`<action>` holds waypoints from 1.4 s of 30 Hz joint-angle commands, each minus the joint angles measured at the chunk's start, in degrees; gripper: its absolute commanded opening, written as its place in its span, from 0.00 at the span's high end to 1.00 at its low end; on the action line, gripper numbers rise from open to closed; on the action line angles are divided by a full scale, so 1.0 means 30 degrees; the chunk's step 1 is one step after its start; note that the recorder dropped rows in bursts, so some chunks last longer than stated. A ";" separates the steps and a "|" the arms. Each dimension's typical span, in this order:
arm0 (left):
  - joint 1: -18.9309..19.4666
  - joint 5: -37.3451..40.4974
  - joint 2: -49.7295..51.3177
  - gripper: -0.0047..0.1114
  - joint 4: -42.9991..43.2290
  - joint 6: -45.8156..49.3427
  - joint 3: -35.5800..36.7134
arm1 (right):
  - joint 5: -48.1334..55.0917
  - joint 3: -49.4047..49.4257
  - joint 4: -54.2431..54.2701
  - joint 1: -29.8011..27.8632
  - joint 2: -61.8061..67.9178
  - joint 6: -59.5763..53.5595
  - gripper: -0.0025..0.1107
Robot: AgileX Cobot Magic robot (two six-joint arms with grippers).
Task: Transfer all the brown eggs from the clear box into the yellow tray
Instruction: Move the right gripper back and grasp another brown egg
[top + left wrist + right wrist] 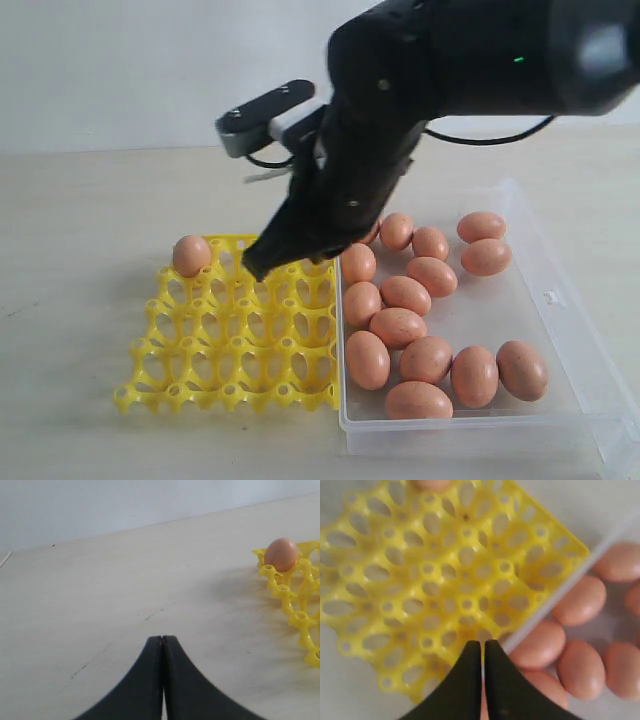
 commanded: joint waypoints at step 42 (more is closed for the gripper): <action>0.0034 -0.0175 0.0013 0.96 -0.0047 -0.0048 -0.0077 | 0.1252 0.5556 0.2437 -0.7961 0.2414 -0.1138 0.80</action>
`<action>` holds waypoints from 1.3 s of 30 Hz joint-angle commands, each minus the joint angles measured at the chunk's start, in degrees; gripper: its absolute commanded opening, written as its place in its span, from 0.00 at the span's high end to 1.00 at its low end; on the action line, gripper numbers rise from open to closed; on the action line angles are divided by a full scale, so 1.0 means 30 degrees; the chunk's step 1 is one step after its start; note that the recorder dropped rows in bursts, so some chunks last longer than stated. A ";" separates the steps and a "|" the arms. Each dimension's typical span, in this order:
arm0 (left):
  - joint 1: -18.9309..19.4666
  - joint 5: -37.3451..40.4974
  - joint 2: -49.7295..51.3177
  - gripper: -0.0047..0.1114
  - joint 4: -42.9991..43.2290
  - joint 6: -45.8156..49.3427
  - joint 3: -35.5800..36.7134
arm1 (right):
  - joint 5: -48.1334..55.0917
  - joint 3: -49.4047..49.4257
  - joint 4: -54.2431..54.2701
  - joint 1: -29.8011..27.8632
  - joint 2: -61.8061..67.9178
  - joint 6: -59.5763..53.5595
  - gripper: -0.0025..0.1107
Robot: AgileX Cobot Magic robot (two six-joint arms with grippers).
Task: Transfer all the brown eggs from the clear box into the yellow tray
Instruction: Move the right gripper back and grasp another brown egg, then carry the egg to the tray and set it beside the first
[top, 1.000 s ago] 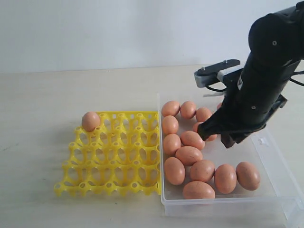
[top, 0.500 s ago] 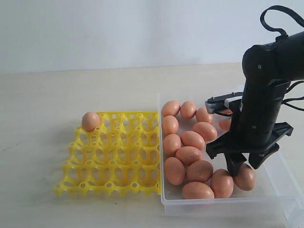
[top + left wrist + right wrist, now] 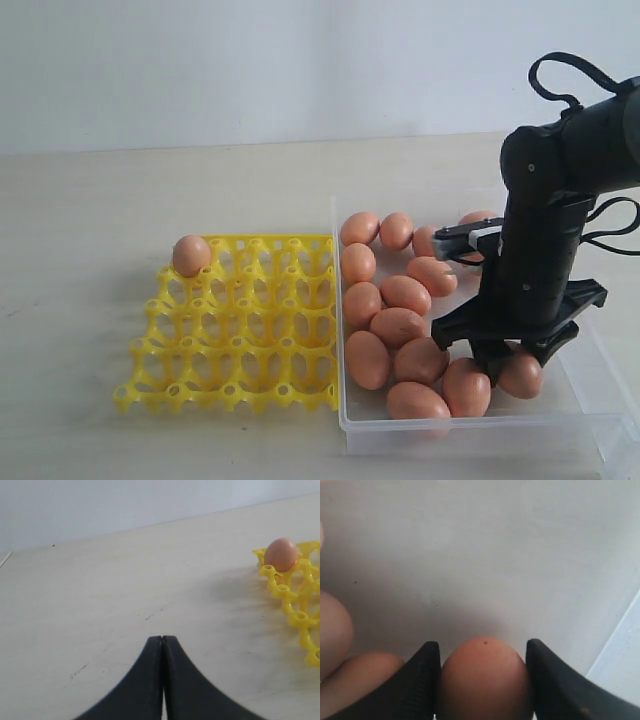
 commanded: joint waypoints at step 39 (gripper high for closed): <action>0.0034 -0.0175 0.0013 0.96 -0.0047 -0.0048 -0.0077 | -2.1466 -0.4807 0.1250 0.7478 0.3356 -0.1635 0.98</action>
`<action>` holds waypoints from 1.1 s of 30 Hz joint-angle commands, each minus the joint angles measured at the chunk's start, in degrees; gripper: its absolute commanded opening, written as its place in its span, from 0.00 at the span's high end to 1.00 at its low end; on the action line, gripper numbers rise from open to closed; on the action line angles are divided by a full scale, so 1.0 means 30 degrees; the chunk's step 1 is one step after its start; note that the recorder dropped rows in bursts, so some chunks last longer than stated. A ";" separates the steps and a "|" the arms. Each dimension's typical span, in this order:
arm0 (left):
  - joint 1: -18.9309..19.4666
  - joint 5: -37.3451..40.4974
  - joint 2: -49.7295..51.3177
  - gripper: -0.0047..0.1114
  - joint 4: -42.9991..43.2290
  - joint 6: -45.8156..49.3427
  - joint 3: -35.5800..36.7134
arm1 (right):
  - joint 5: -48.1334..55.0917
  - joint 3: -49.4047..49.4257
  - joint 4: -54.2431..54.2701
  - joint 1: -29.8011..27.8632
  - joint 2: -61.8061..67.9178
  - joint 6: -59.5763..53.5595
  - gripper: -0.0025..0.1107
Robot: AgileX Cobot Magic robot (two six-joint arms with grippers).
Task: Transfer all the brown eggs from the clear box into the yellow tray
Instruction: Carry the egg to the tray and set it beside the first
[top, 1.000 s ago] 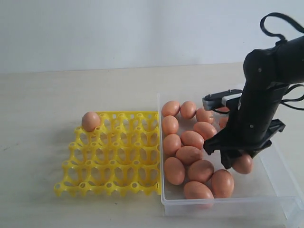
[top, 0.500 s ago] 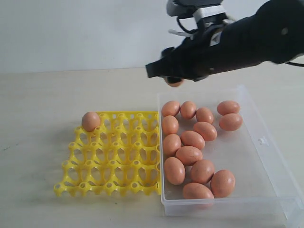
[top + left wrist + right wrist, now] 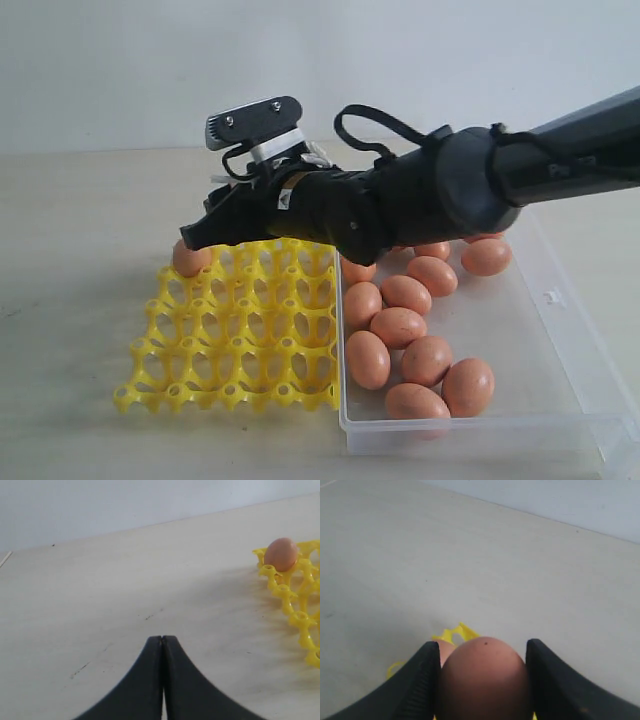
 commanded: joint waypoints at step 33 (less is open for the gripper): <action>0.0034 -0.0175 0.0013 0.96 -0.0047 -0.0066 -0.0077 | 0.5275 -0.4625 -0.0337 0.0031 0.2760 -0.0018 0.48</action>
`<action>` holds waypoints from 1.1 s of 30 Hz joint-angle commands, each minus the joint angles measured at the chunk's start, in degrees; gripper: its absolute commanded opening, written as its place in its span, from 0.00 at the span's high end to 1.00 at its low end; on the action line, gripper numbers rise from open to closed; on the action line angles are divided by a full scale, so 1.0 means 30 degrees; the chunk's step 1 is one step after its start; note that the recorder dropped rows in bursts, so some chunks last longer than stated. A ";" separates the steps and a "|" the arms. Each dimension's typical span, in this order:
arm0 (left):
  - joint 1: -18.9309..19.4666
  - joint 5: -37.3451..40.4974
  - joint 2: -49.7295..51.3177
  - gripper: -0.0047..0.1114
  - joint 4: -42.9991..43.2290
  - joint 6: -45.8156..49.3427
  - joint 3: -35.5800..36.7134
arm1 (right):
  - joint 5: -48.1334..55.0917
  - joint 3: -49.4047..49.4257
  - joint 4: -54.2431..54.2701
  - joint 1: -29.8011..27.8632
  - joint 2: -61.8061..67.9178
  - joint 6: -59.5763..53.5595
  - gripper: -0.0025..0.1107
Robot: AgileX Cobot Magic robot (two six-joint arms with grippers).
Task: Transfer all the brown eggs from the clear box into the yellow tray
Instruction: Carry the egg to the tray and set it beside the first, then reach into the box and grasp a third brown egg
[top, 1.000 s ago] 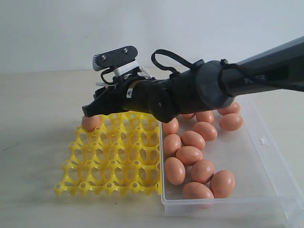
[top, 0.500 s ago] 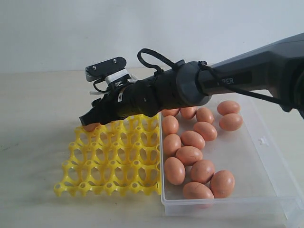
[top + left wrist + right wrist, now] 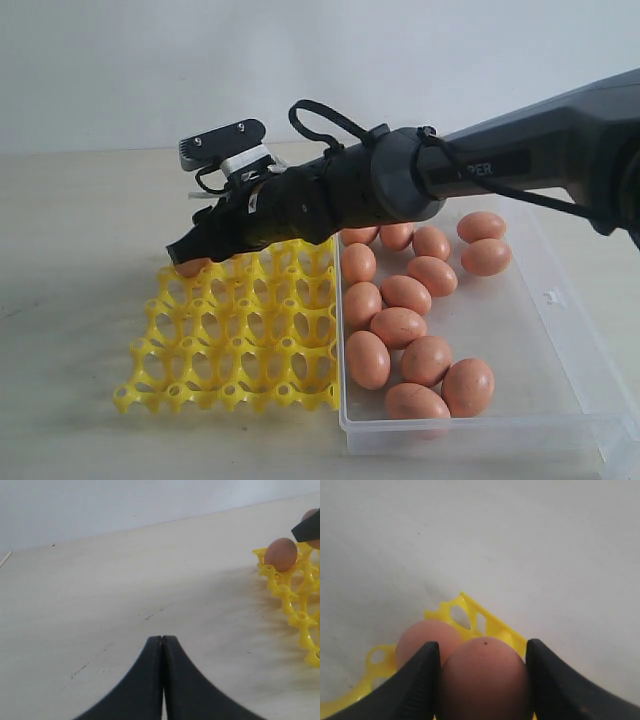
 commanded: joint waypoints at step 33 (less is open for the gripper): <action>0.0034 -0.0175 0.0013 0.96 -0.0047 -0.0046 -0.0077 | 1.6914 0.6340 0.0734 -0.6010 -1.1285 0.0076 0.83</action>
